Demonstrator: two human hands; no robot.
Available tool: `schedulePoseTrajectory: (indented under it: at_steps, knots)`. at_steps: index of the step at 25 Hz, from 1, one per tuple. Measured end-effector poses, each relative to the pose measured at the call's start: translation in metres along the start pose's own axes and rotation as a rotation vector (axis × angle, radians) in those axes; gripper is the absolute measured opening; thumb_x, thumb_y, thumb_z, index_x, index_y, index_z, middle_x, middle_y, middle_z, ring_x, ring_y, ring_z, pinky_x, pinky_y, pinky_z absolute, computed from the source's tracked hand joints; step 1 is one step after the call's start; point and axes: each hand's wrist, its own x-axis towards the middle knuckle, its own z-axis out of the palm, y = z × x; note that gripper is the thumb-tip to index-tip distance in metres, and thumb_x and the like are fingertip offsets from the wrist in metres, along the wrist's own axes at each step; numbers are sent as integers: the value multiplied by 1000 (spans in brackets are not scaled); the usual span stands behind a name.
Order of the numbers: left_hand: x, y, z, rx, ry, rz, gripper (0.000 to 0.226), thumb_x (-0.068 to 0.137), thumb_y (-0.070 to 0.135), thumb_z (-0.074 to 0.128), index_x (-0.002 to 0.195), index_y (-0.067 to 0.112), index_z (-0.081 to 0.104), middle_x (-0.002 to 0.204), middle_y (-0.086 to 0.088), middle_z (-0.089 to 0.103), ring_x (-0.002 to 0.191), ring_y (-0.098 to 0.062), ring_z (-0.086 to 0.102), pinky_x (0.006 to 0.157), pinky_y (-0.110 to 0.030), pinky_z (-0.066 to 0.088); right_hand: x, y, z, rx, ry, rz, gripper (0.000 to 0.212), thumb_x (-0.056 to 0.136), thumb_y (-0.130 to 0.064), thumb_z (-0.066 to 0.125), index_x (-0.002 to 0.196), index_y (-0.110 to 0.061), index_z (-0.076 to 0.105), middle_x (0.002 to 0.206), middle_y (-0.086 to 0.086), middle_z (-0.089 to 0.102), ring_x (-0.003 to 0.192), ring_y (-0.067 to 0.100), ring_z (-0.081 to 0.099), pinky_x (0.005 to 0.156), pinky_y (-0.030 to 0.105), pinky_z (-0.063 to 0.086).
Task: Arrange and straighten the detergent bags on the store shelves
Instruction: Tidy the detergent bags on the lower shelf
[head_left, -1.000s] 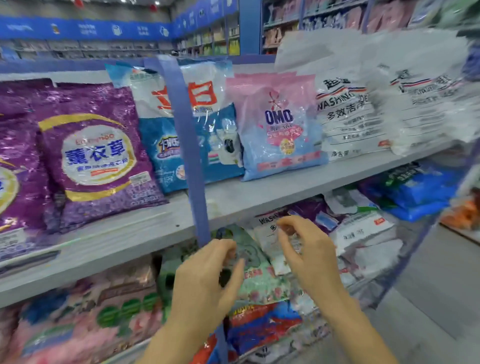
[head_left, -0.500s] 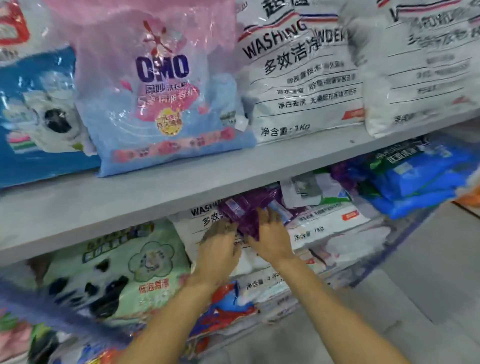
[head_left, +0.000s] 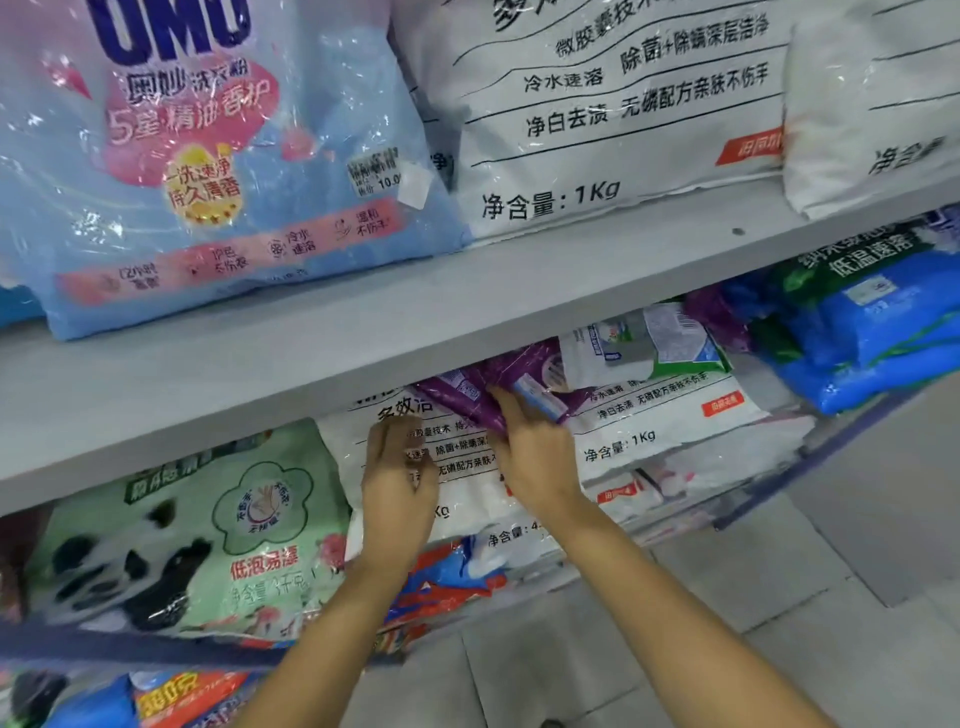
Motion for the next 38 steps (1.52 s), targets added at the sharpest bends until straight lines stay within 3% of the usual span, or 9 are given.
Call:
schedulePoseTrajectory:
  at_steps: [2, 7, 12, 16, 21, 27, 32, 35, 38]
  knots:
    - [-19, 9, -1, -295, -89, -297, 11, 91, 4, 51, 96, 11, 58, 99, -14, 64, 78, -29, 66, 62, -26, 54, -8, -3, -12, 295, -38, 32, 43, 86, -35, 46, 126, -21, 49, 110, 4, 67, 100, 22, 63, 87, 45, 50]
    - [-45, 19, 5, -1132, -387, -1123, 66, 89, 63, 32, 111, 9, 63, 115, -17, 66, 101, -33, 65, 84, -44, 53, -52, -38, -43, 951, -371, 198, 43, 94, -8, 48, 126, -34, 37, 117, -19, 55, 106, -11, 54, 91, 11, 42]
    - [-50, 29, -10, -1454, -173, -928, 36, 78, 34, 51, 75, 9, 77, 84, -11, 73, 72, -23, 71, 64, -38, 60, -89, -62, -63, 1119, -428, 124, 60, 80, 0, 56, 130, -26, 35, 138, -4, 42, 123, -4, 44, 96, 10, 36]
    - [-40, 18, -38, -1137, -52, -854, 59, 69, 39, 65, 118, 6, 60, 104, -16, 69, 87, -28, 68, 76, -43, 57, -84, -52, -92, 1355, -539, 106, 78, 69, -27, 74, 134, -22, 32, 132, -4, 54, 121, 11, 51, 90, 22, 46]
    - [-38, 35, -59, -807, -32, -516, 48, 81, 17, 61, 127, 21, 48, 113, -7, 65, 97, -20, 65, 75, -33, 57, -60, -36, -83, 1308, -498, 573, 77, 62, -62, 73, 124, -23, 52, 124, 5, 62, 109, 17, 62, 95, 38, 49]
    - [-67, 44, -73, -761, -158, -291, 80, 81, 1, 63, 131, 50, 26, 121, 23, 54, 100, 5, 62, 82, -25, 53, -61, -38, -91, 1216, -327, 648, 16, 86, -31, 58, 100, -25, 63, 99, -1, 72, 89, 11, 68, 80, 27, 54]
    - [-95, 59, -62, -1197, -188, -534, 104, 46, 16, 90, 137, 21, 40, 117, -12, 66, 99, -27, 67, 67, -34, 58, -85, -38, -125, 1150, -215, 475, 18, 89, -18, 53, 100, -29, 62, 89, -13, 74, 84, 6, 69, 64, 17, 54]
    - [-98, 86, -67, -1117, -247, -406, 69, 72, 7, 67, 128, 39, 42, 109, 0, 70, 98, -22, 68, 69, -32, 57, -92, -40, -155, 1125, -129, 423, 17, 81, -35, 60, 98, -33, 61, 89, -16, 73, 83, 5, 69, 63, 17, 54]
    - [-102, 117, -79, -997, -344, -208, 65, 81, 14, 66, 126, 50, 35, 115, 15, 66, 107, -11, 63, 79, -26, 54, -99, -45, -188, 1107, -32, 342, 63, 40, -76, 72, 89, -36, 69, 90, -12, 73, 81, 6, 70, 61, 16, 53]
